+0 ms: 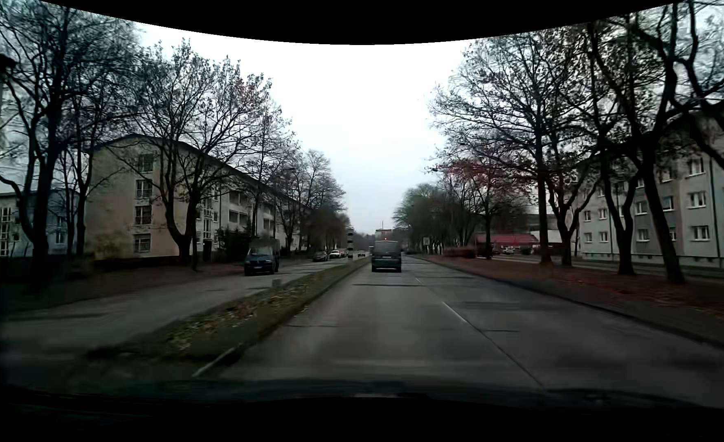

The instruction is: Follow the waypoints while adhering to traffic rules and regulations

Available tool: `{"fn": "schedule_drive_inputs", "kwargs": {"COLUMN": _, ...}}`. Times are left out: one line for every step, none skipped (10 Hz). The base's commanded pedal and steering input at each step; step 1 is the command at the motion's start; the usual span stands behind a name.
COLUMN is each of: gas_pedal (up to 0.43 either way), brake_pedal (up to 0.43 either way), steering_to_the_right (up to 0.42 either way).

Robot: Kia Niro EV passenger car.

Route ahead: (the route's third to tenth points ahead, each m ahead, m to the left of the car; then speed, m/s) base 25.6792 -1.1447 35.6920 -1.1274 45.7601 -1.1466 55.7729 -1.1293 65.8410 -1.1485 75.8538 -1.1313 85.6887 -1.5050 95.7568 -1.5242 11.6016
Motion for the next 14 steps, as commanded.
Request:
{"fn": "schedule_drive_inputs", "kwargs": {"gas_pedal": 0.157, "brake_pedal": 0.000, "steering_to_the_right": 0.004}}
{"fn": "schedule_drive_inputs", "kwargs": {"gas_pedal": 0.157, "brake_pedal": 0.000, "steering_to_the_right": 0.004}}
{"fn": "schedule_drive_inputs", "kwargs": {"gas_pedal": 0.157, "brake_pedal": 0.000, "steering_to_the_right": 0.004}}
{"fn": "schedule_drive_inputs", "kwargs": {"gas_pedal": 0.157, "brake_pedal": 0.000, "steering_to_the_right": 0.004}}
{"fn": "schedule_drive_inputs", "kwargs": {"gas_pedal": 0.157, "brake_pedal": 0.000, "steering_to_the_right": 0.004}}
{"fn": "schedule_drive_inputs", "kwargs": {"gas_pedal": 0.157, "brake_pedal": 0.000, "steering_to_the_right": 0.004}}
{"fn": "schedule_drive_inputs", "kwargs": {"gas_pedal": 0.157, "brake_pedal": 0.000, "steering_to_the_right": 0.004}}
{"fn": "schedule_drive_inputs", "kwargs": {"gas_pedal": 0.157, "brake_pedal": 0.000, "steering_to_the_right": 0.004}}
{"fn": "schedule_drive_inputs", "kwargs": {"gas_pedal": 0.157, "brake_pedal": 0.000, "steering_to_the_right": 0.004}}
{"fn": "schedule_drive_inputs", "kwargs": {"gas_pedal": 0.157, "brake_pedal": 0.000, "steering_to_the_right": 0.004}}
{"fn": "schedule_drive_inputs", "kwargs": {"gas_pedal": 0.157, "brake_pedal": 0.000, "steering_to_the_right": 0.004}}
{"fn": "schedule_drive_inputs", "kwargs": {"gas_pedal": 0.169, "brake_pedal": 0.000, "steering_to_the_right": 0.004}}
{"fn": "schedule_drive_inputs", "kwargs": {"gas_pedal": 0.157, "brake_pedal": 0.000, "steering_to_the_right": 0.003}}
{"fn": "schedule_drive_inputs", "kwargs": {"gas_pedal": 0.157, "brake_pedal": 0.000, "steering_to_the_right": 0.001}}
